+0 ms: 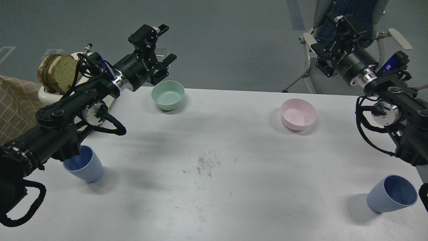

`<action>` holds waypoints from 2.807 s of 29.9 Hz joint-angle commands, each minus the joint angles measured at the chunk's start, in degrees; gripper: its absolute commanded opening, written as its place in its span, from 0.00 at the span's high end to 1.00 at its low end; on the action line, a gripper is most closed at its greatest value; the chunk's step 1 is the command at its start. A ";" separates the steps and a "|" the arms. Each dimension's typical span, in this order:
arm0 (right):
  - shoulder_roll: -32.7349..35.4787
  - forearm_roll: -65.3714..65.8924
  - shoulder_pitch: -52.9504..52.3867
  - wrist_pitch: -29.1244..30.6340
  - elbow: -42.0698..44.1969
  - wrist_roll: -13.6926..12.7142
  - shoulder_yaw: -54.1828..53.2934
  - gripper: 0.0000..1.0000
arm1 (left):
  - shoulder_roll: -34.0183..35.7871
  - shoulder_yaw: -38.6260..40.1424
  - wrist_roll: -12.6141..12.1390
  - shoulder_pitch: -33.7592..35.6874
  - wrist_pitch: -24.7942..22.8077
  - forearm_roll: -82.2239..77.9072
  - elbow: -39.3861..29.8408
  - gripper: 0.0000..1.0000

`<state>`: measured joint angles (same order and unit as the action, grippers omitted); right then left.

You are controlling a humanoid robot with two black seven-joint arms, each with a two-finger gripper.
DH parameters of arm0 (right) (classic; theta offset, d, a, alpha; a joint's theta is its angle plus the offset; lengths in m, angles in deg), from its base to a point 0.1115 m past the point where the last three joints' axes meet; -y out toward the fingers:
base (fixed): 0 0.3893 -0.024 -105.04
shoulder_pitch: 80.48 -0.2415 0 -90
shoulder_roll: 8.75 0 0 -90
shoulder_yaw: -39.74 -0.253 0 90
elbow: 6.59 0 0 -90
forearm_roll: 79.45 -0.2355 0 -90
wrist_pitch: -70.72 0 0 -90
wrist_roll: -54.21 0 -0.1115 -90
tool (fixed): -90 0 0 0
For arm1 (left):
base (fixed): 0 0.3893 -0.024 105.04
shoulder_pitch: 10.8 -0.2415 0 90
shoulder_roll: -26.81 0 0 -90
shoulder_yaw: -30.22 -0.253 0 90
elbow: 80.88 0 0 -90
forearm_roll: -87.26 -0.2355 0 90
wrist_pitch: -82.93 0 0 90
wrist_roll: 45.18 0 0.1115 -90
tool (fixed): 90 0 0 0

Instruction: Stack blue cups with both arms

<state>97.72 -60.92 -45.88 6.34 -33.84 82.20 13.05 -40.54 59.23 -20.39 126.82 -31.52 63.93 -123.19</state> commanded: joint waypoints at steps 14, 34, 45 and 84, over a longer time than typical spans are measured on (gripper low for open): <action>-4.70 -0.42 0.91 0.83 1.59 0.00 0.06 0.00 | -0.42 5.26 -0.36 -2.00 -0.33 -0.05 1.08 0.02; -6.63 -0.51 -2.34 2.38 4.75 0.00 -0.03 0.00 | 0.02 5.70 0.25 -1.20 -2.00 0.57 1.09 0.02; -6.63 -0.51 -2.34 2.38 4.67 0.00 -0.03 0.00 | -0.42 7.46 0.87 -0.68 -1.83 1.09 0.82 0.02; -10.24 -0.51 -6.47 2.38 10.21 0.00 -0.38 0.00 | -1.74 7.64 0.61 -0.33 -2.70 0.30 0.12 0.02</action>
<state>86.20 -61.43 -52.34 8.72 -23.48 82.21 12.69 -42.18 66.81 -19.78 126.57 -34.32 64.23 -123.07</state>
